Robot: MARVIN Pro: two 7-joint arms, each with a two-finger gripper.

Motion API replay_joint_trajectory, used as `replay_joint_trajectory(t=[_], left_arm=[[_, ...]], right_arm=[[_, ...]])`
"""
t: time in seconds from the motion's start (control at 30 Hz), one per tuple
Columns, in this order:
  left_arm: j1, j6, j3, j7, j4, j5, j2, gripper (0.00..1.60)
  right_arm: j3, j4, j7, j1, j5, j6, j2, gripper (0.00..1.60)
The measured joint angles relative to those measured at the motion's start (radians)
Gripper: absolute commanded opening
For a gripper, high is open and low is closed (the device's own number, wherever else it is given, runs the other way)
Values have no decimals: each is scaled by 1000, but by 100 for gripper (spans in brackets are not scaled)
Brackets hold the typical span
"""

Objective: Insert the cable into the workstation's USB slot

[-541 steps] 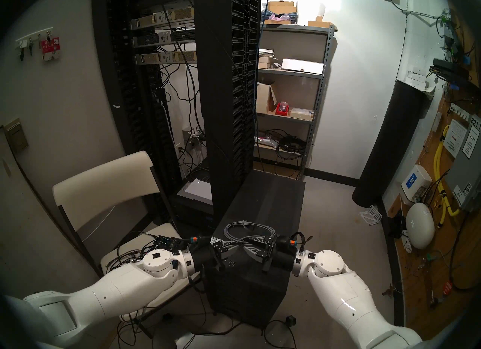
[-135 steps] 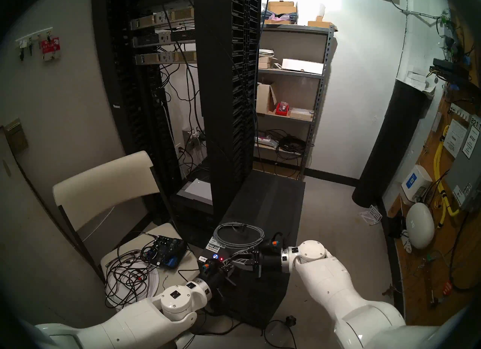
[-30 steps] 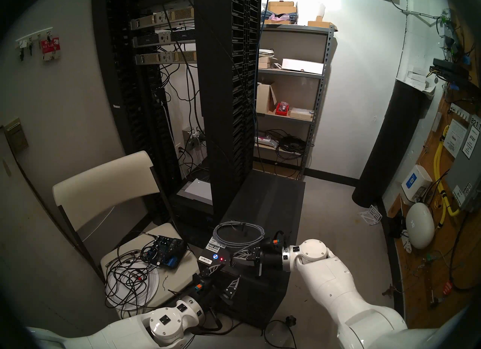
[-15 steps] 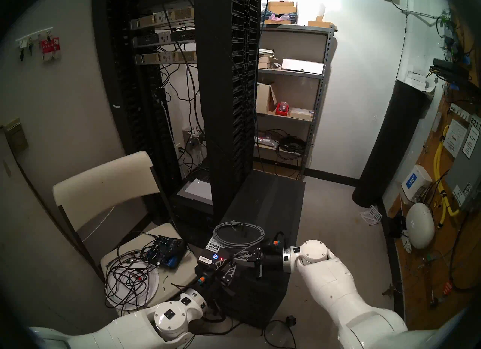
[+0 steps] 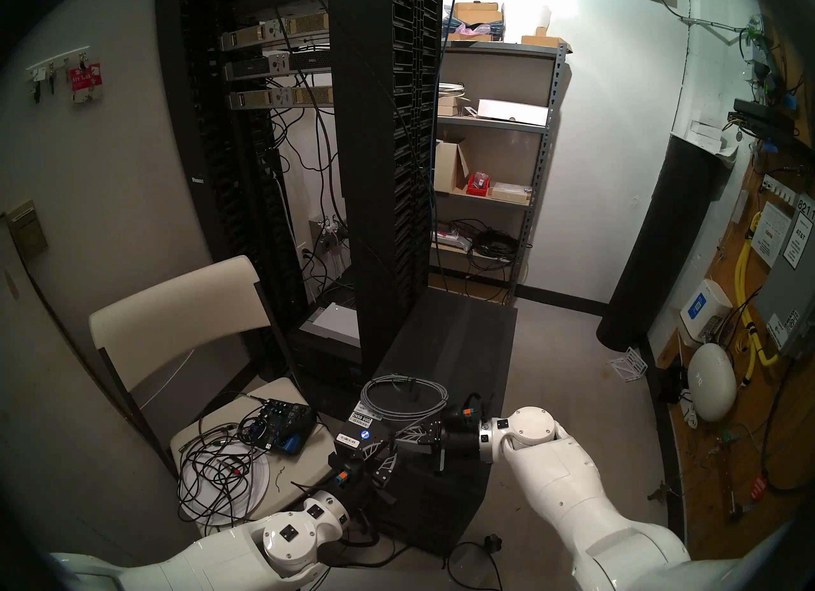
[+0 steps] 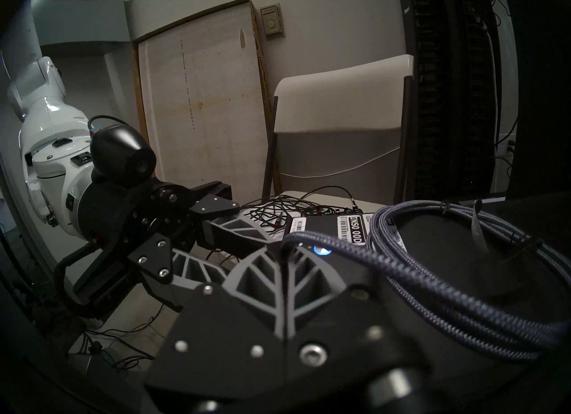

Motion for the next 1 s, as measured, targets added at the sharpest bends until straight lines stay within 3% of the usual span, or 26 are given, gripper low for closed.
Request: replay_joint_trajectory(t=[0.13,0.3,0.33,0.4,0.43,0.47,1.0], left_arm=[[-6,0,-1,0,3,0,-6,75],[-14,2,-5,0,8,-1,-14,60],[-15,2,-6,0,9,-1,-15,53],[-17,3,-8,0,10,-4,-18,24],[-18,3,-8,0,10,-6,-19,19],[-19,4,-8,-1,10,-8,-20,3],[-33,41,-15,-82,13,-84,-19,0]], right_arm=[[1,0,4,0,-1,-1,-1,0],[3,0,8,0,-2,-2,-2,0],[4,0,8,0,-2,-2,-2,0],[5,0,9,0,-3,-2,-3,0],[6,0,9,1,-3,-2,-4,0],[7,1,9,1,-3,-2,-4,0],[14,10,9,2,-15,-2,-6,0]])
